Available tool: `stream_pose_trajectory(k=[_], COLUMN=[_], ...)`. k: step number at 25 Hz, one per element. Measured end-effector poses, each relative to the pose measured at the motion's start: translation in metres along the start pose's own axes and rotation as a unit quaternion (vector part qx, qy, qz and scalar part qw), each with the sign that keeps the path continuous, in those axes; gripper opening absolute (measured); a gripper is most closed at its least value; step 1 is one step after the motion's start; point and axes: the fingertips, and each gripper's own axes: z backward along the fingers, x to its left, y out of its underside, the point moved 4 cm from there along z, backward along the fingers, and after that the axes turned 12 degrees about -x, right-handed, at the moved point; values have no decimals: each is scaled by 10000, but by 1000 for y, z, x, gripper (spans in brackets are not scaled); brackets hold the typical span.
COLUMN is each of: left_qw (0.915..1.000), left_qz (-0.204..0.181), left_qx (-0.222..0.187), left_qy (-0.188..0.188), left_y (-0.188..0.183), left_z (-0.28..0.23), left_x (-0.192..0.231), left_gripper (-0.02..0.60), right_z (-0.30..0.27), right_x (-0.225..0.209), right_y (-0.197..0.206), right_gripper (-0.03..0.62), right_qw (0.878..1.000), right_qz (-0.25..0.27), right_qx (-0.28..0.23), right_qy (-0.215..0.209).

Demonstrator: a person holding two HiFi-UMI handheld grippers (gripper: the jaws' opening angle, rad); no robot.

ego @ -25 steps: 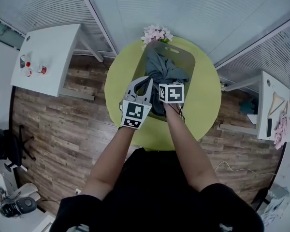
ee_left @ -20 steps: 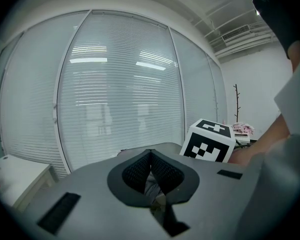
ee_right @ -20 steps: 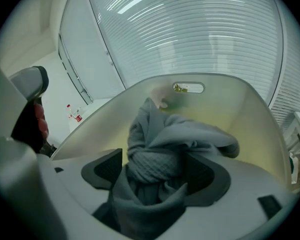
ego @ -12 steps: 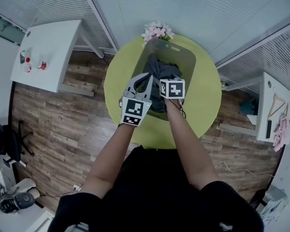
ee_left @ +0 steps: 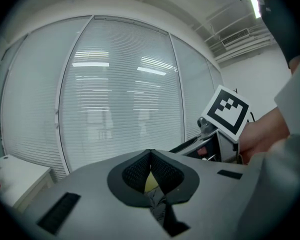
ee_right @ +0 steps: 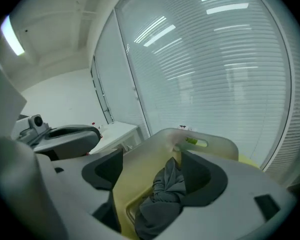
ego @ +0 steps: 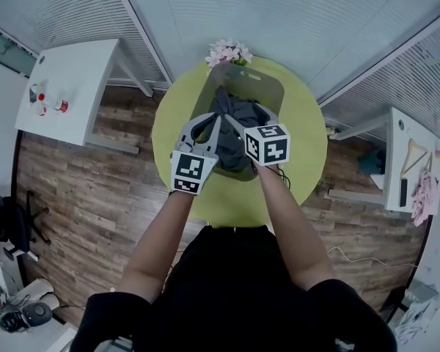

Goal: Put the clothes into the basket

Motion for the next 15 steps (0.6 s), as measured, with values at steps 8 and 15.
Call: stream_pose_trajectory(k=[8, 15], left_qw=[9992, 9970], left_qz=[168, 133], left_qx=[-202, -437], left_qy=[297, 625], left_y=[-35, -70], left_z=[20, 46], left_x=[-19, -43], left_gripper=[9, 9], right_z=[62, 117], right_x=[26, 59], right_y=[-54, -72], right_gripper=[370, 367], right_qw=[9946, 9836], right_qz=[439, 757], right_qx=[-798, -1137], right_qy=[-497, -1179])
